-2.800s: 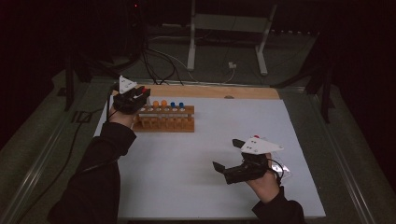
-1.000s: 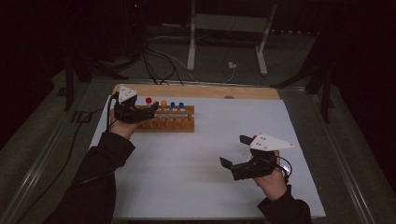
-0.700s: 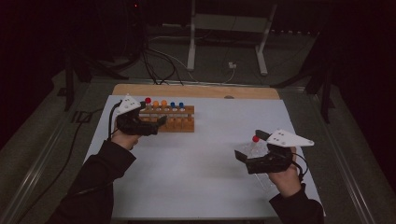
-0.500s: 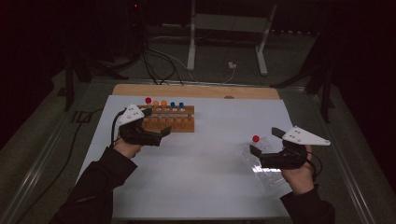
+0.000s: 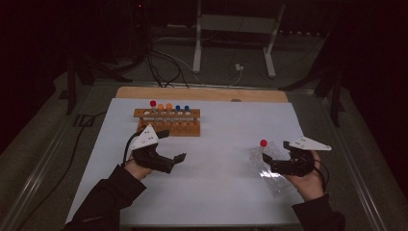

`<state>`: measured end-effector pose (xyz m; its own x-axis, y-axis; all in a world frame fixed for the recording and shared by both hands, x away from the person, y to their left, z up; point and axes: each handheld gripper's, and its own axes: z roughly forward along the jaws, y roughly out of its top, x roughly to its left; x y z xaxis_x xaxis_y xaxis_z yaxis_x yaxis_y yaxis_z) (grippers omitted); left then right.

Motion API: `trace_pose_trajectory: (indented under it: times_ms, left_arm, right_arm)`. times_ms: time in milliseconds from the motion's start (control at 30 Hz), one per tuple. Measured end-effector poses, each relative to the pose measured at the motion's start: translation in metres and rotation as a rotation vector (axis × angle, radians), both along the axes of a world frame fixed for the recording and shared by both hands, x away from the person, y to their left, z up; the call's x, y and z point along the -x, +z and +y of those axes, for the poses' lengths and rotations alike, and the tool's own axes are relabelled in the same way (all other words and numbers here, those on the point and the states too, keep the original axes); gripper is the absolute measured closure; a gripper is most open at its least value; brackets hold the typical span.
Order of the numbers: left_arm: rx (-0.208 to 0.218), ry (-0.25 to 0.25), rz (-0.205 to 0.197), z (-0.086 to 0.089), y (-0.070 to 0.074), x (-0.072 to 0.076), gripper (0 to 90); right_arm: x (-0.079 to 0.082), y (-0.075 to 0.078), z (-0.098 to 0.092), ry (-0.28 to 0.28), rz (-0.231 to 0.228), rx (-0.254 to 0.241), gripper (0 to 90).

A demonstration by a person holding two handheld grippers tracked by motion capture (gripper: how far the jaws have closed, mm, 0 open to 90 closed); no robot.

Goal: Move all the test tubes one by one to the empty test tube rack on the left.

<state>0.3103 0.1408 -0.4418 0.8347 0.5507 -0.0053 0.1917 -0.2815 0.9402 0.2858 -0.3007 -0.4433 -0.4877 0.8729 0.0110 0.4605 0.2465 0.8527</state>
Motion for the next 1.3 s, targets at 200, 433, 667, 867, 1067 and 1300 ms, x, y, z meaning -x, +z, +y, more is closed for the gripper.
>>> trace_pose_trajectory:
  times_ms: [200, 433, 667, 867, 1067, 1300]
  left_arm:
    - [-0.012, -0.020, -0.001, -0.005, -0.007, 0.004, 0.5]
    - [-0.014, -0.026, 0.002, -0.005, -0.010, 0.005, 0.5]
    - [-0.016, -0.029, 0.004, -0.005, -0.010, 0.005, 0.5]
    - [-0.016, -0.035, 0.020, -0.006, -0.011, 0.004, 0.5]
    - [-0.021, -0.052, 0.028, -0.008, -0.010, 0.006, 0.5]
    - [-0.021, -0.071, 0.045, -0.010, -0.005, 0.006, 0.5]
  right_arm:
    - [-0.013, -0.016, 0.013, -0.010, 0.051, 0.056, 25.8]
    - [-0.025, -0.017, 0.020, -0.014, 0.081, 0.071, 54.1]
    - [-0.026, -0.018, 0.025, 0.000, 0.097, 0.099, 68.5]
    - [-0.024, -0.015, 0.025, -0.018, 0.083, 0.114, 75.1]
    - [-0.016, 0.002, 0.024, -0.017, 0.030, 0.112, 75.2]
    - [0.001, 0.032, 0.022, -0.026, -0.067, 0.093, 75.2]
